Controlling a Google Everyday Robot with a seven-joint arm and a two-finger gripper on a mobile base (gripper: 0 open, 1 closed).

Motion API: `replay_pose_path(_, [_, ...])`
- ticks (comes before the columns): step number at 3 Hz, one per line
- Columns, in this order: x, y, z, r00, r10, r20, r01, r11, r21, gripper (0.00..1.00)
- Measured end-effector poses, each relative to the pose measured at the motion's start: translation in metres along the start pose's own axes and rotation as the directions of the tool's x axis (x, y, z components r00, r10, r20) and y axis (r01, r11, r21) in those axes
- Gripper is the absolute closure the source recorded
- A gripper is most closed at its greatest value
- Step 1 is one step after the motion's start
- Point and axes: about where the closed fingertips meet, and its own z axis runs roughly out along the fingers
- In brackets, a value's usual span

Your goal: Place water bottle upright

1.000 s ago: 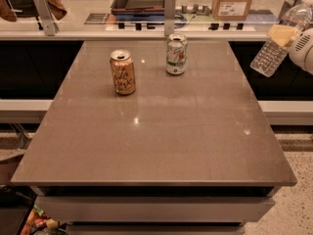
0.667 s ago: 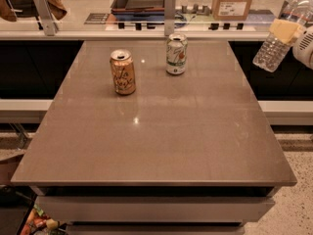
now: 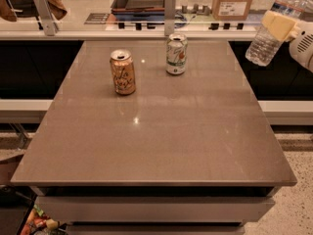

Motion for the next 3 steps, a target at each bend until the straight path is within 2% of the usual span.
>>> replay_pose_path(1, [-0.0002,0.0002,0.0000,1.000,-0.001,0.000,0.001,1.0000,0.000,1.00])
replay_pose_path(2, [-0.0039,0.0019,0.0012,0.999,-0.032,0.018,0.032,0.9994,-0.013,1.00])
replay_pose_path(3, [-0.0045,0.0042,-0.0013,0.996,-0.052,0.067,0.055,0.9977,-0.038,1.00])
